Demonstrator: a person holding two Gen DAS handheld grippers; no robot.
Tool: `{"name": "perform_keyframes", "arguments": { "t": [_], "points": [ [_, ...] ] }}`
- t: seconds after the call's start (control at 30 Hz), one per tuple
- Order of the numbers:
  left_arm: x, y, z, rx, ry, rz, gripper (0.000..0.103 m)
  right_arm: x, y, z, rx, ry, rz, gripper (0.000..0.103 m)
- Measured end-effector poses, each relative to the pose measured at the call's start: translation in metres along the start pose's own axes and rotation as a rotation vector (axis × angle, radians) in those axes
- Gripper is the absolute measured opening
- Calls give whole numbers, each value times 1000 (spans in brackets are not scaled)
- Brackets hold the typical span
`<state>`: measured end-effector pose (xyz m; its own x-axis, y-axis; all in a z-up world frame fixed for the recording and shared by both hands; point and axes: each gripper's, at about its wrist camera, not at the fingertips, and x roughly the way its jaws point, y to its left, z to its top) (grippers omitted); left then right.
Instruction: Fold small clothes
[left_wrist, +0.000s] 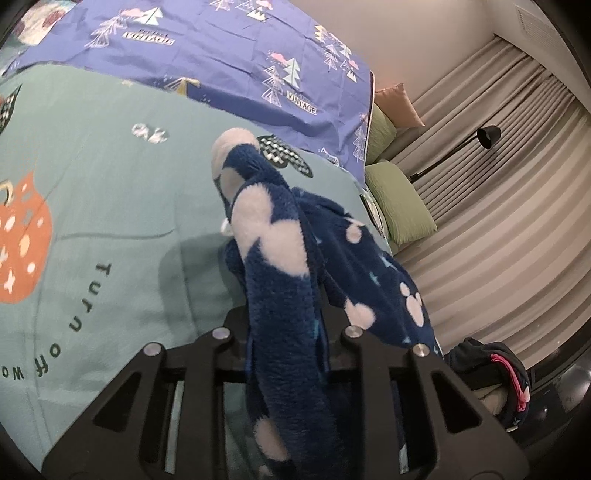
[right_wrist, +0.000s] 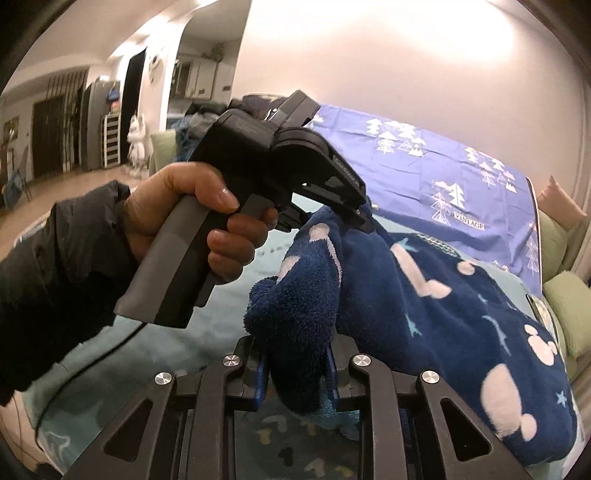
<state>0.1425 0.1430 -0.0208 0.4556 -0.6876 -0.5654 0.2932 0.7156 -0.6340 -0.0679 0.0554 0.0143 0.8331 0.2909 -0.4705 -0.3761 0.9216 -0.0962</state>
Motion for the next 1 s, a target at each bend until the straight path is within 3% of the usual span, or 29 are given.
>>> {"name": "perform_keyframes", "arguments": {
  "t": [0.5, 1.0],
  "points": [
    [0, -106, 29, 162, -16, 57, 25, -60, -73, 10, 250, -151, 28, 21],
    [67, -238, 35, 335, 70, 127, 25, -111, -183, -13, 561, -276, 25, 21]
  ]
}}
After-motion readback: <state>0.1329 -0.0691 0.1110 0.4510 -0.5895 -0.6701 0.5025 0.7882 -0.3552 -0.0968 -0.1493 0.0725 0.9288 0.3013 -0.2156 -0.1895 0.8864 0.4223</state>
